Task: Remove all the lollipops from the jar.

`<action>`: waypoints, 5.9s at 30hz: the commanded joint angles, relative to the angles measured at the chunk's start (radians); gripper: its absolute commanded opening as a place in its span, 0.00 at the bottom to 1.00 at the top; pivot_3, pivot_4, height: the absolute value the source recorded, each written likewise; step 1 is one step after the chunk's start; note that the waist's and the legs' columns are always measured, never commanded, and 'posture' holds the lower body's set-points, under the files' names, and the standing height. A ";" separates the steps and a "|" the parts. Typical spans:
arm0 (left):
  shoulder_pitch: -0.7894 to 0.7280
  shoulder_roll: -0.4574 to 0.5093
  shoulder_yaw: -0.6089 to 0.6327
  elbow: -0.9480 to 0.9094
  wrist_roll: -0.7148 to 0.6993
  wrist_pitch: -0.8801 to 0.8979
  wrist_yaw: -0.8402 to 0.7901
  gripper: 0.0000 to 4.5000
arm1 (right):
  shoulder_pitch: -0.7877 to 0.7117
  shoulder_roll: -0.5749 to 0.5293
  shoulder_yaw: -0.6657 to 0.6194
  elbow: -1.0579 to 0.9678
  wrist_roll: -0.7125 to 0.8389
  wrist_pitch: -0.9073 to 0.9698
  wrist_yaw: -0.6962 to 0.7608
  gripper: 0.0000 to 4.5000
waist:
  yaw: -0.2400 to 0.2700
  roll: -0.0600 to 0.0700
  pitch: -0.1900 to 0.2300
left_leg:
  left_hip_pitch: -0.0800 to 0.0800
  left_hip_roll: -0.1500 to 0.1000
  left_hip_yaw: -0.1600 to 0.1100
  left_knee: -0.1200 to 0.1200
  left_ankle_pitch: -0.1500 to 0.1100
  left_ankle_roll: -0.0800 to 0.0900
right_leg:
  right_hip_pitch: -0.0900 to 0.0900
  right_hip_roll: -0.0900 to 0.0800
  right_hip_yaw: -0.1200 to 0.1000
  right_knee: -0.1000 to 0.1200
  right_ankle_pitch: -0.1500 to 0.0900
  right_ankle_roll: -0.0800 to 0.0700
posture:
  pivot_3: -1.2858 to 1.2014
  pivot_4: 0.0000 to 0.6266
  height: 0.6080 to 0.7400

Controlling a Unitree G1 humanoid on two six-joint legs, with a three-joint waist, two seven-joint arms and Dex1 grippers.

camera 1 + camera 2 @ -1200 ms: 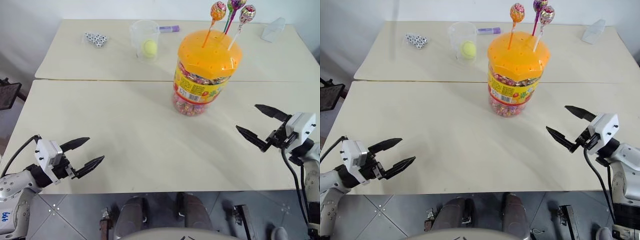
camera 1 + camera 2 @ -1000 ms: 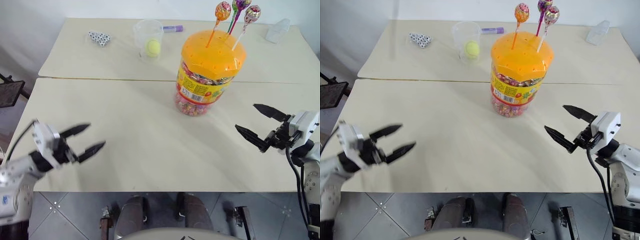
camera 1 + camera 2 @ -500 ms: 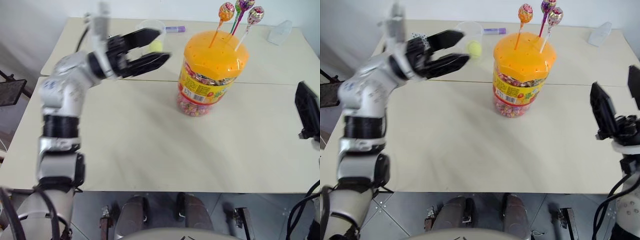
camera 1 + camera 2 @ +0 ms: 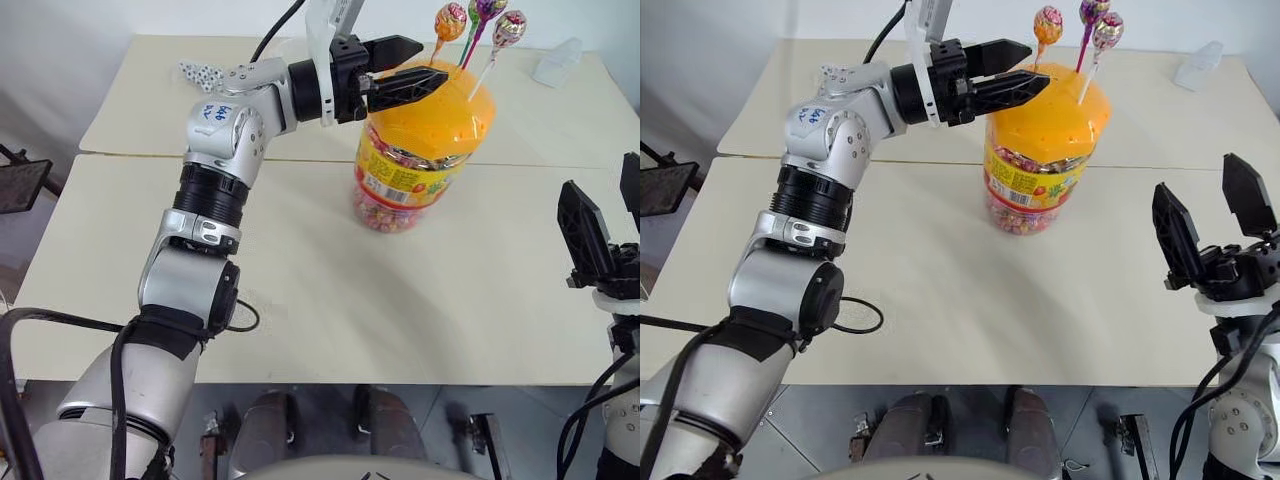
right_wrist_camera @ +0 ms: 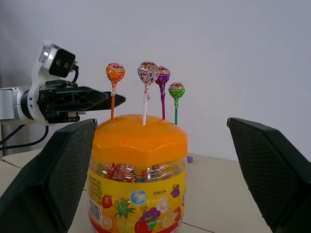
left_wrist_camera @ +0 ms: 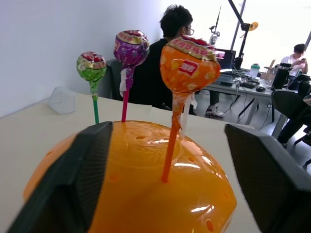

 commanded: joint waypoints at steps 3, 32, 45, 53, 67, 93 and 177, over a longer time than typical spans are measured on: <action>-0.044 -0.024 0.015 0.004 0.013 -0.019 -0.040 0.42 | 0.005 0.010 0.001 -0.038 -0.008 -0.030 0.000 1.00 | 0.001 0.000 0.000 | 0.000 0.000 0.000 0.000 0.000 0.000 | 0.000 0.000 0.000 0.000 0.000 0.000 | 0.52 0.24 1.00; 1.174 0.573 0.451 -0.899 -0.125 0.545 0.210 0.01 | -0.172 -0.282 0.256 0.244 -0.094 0.036 0.592 1.00 | -0.015 -0.005 0.002 | 0.001 0.004 -0.012 0.001 -0.002 0.001 | -0.001 -0.004 0.001 0.007 0.000 0.000 | 0.52 0.24 1.00; 1.292 0.605 0.526 -0.801 -0.116 0.170 0.000 0.54 | -0.228 -0.262 0.192 0.272 -0.042 0.147 0.453 1.00 | -0.004 0.004 -0.003 | 0.004 0.003 -0.009 0.001 -0.002 -0.001 | -0.001 -0.006 0.004 0.009 -0.001 -0.001 | 0.52 0.24 1.00; 1.053 0.603 0.562 -0.761 -0.355 0.112 -0.202 0.61 | -0.525 -0.202 0.199 0.278 -0.046 0.325 0.011 1.00 | -0.014 0.004 -0.003 | 0.003 0.004 -0.007 0.001 -0.003 -0.001 | -0.004 -0.006 0.004 0.010 -0.001 -0.002 | 0.52 0.24 1.00; 0.872 0.406 0.483 -0.890 -0.548 0.171 -0.014 1.00 | -0.771 -0.183 0.276 0.417 -0.071 0.455 0.028 0.63 | -0.030 0.004 -0.003 | 0.001 0.001 -0.007 0.002 -0.004 0.001 | -0.004 -0.004 0.001 0.009 0.000 -0.001 | 0.52 0.24 1.00; 0.904 0.407 0.294 -0.852 -0.403 0.041 -0.170 1.00 | -0.556 -0.652 0.266 0.748 -0.250 0.639 0.209 0.00 | -0.004 0.002 -0.004 | 0.000 0.000 -0.003 0.001 -0.005 0.002 | 0.001 -0.003 -0.003 0.001 0.000 -0.001 | 0.52 0.24 1.00; 0.841 0.342 0.208 -0.805 -0.300 -0.077 -0.128 1.00 | -0.515 -0.603 0.372 0.845 -0.506 0.282 0.580 0.44 | -0.029 0.011 0.001 | 0.004 0.003 0.008 0.001 -0.003 0.000 | -0.001 -0.004 0.000 0.001 0.000 0.000 | 0.52 0.24 1.00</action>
